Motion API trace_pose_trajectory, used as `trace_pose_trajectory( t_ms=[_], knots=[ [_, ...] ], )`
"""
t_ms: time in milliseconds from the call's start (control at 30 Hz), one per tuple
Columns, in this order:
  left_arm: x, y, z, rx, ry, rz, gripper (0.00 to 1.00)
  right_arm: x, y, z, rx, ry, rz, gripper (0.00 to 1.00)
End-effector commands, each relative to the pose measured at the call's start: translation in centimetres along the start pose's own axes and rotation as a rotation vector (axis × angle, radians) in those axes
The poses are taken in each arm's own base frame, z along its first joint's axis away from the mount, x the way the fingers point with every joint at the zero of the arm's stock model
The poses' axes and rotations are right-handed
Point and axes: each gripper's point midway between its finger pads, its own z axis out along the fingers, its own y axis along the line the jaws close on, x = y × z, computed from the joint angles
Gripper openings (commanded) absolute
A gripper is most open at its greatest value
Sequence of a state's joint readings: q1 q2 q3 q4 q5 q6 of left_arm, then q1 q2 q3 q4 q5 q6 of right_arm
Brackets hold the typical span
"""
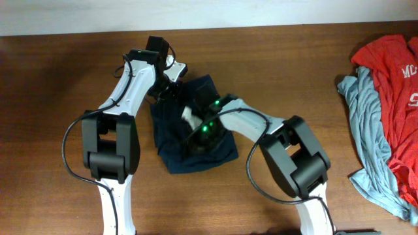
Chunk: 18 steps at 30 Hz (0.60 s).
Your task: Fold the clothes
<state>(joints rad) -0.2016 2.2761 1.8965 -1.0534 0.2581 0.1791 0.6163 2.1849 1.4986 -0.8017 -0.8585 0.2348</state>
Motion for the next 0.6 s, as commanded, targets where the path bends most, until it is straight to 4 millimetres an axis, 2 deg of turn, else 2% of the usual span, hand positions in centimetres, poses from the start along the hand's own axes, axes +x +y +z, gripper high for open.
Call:
trace_pose_trajectory(
  t_ms=[0, 67, 167, 333, 400, 467, 533, 567],
  knots=[
    [-0.4, 0.0, 0.4, 0.008, -0.004, -0.004, 0.37, 3.9, 4.4, -0.2, -0.128, 0.11, -0.192, 0.04],
    [-0.4, 0.0, 0.4, 0.008, -0.004, -0.003, 0.37, 4.9, 4.7, -0.9, -0.101, 0.125, -0.225, 0.04],
    [-0.4, 0.0, 0.4, 0.008, -0.004, -0.003, 0.37, 5.3, 4.9, -2.4, -0.035, 0.104, -0.27, 0.04],
    [-0.6, 0.0, -0.4, 0.006, -0.011, -0.007, 0.36, 4.6, 7.5, -7.2, 0.022, -0.045, -0.473, 0.04],
    [-1.1, -0.1, -2.0, 0.003, -0.023, -0.011, 0.36, 3.8, 8.0, -9.8, 0.091, -0.135, -0.522, 0.05],
    [-2.0, -0.4, -4.3, -0.002, -0.049, -0.008, 0.39, 3.1, 8.1, -12.5, 0.164, -0.225, -0.542, 0.15],
    [-2.9, -0.8, -7.5, -0.01, -0.087, -0.002, 0.41, 2.0, 7.4, -15.9, 0.257, -0.341, -0.48, 0.29],
    [-3.4, -1.1, -9.0, -0.015, -0.108, 0.003, 0.43, 1.6, 6.9, -17.4, 0.293, -0.389, -0.444, 0.31]
  ],
)
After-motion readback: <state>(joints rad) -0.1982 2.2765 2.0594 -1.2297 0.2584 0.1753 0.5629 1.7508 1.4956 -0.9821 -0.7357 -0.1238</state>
